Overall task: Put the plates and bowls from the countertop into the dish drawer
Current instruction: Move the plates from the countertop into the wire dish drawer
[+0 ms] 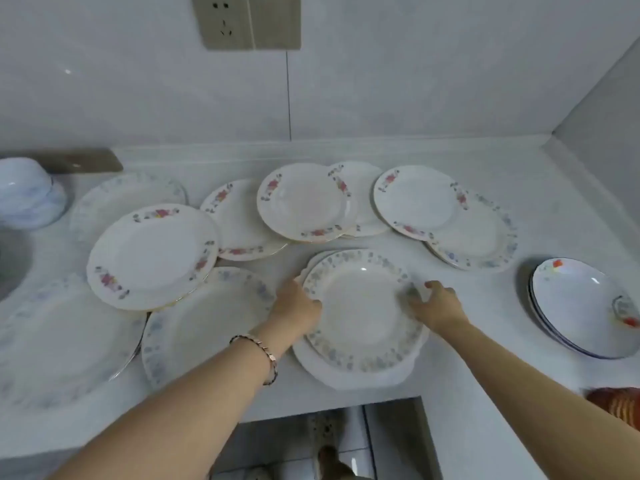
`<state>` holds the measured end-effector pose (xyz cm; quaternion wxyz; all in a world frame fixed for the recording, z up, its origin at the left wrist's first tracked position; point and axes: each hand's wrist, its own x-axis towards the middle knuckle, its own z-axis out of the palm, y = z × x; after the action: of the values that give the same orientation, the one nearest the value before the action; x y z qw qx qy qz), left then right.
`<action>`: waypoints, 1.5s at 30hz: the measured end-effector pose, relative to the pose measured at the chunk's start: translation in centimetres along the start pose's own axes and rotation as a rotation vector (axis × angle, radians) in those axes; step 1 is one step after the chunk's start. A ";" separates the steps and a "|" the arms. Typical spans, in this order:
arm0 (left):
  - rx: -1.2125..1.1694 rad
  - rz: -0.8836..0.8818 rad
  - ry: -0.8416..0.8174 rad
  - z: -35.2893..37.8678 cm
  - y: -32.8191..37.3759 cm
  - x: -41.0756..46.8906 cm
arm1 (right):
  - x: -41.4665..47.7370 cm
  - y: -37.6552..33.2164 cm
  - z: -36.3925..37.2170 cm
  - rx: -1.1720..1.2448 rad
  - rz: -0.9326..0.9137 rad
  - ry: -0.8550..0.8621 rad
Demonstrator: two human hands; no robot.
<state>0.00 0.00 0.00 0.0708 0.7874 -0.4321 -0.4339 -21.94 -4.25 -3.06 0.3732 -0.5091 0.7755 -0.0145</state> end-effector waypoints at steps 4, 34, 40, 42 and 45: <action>-0.111 -0.293 -0.083 2.5 0.7 3.3 | 2.8 -0.1 0.2 0.034 0.043 -0.101; -0.666 -0.103 0.324 -4.5 -18.3 -10.2 | -14.8 -6.2 8.8 0.145 -0.321 -0.029; -0.491 -0.204 0.278 -10.0 -32.4 -18.1 | -28.3 -7.0 19.1 0.173 -0.371 -0.175; -0.389 -0.303 0.199 -11.4 -36.9 -20.1 | -31.5 -6.3 22.6 0.150 -0.340 -0.262; -0.302 -0.406 0.075 -12.5 -42.2 -21.5 | -34.2 -4.6 28.8 0.112 -0.253 -0.390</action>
<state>30.08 38.68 0.54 0.1150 0.8541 -0.1927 -0.4692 5.69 31.22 -2.65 0.5389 -0.5738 0.6166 -0.0055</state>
